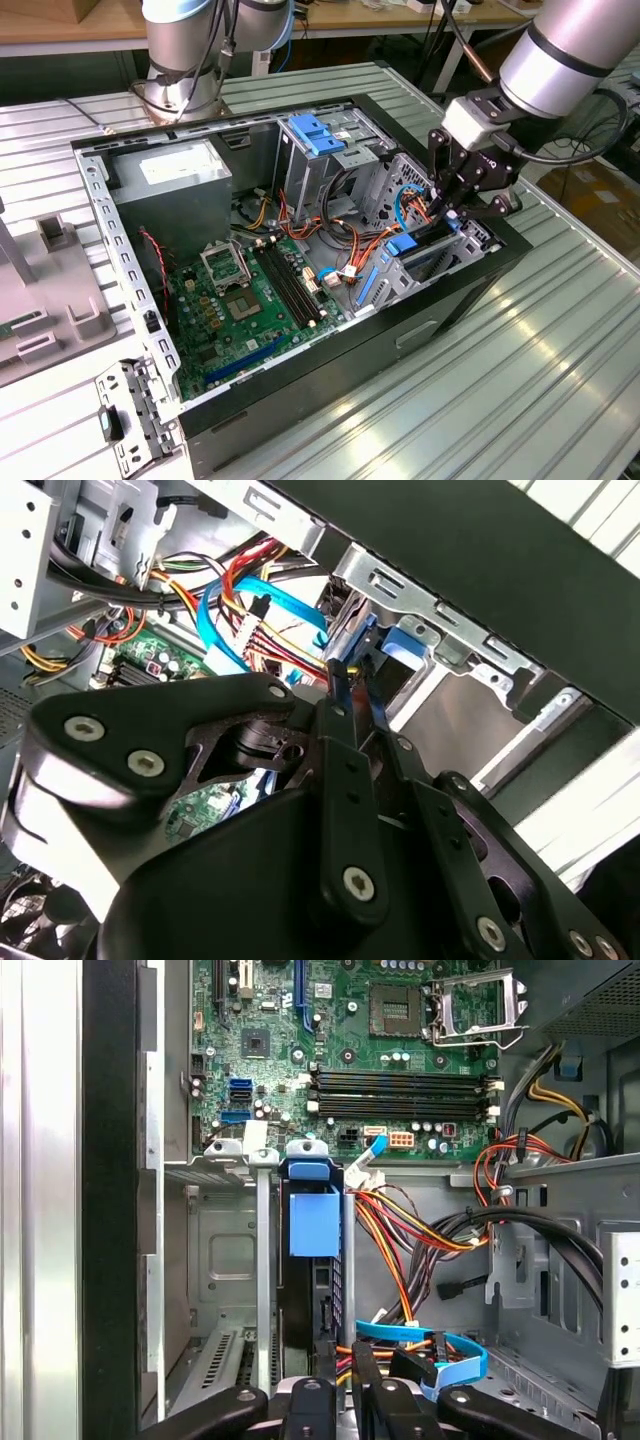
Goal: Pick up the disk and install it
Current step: 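Insert the first disk wire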
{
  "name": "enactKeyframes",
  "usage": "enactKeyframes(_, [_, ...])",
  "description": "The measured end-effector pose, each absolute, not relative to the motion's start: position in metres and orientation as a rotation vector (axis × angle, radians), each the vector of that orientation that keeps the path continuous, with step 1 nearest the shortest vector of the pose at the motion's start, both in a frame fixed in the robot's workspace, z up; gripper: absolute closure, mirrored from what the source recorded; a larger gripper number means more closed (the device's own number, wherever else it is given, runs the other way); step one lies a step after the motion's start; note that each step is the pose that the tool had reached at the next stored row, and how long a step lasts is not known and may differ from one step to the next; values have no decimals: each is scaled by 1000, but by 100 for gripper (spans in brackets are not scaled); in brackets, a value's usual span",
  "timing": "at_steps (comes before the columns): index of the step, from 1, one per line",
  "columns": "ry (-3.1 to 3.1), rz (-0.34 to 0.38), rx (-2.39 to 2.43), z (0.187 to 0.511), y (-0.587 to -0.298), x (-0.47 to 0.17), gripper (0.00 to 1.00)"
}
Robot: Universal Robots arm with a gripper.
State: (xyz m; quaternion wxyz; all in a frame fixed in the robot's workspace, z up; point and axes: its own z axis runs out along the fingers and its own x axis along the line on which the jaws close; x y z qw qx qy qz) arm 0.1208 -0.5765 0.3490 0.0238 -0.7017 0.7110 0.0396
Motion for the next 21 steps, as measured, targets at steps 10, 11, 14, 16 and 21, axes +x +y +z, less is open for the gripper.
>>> enactKeyframes(10, [2204, 130, -2174, 360, -576, 140, 78])
enactKeyframes(11, [2204, 130, -2174, 360, -575, 141, 80])
enactKeyframes(14, [2206, 134, -2175, 360, -574, 144, 89])
enactKeyframes(16, [2206, 138, -2176, 360, -574, 147, 89])
enactKeyframes(21, [2200, 172, -2169, 360, -574, 160, 89])
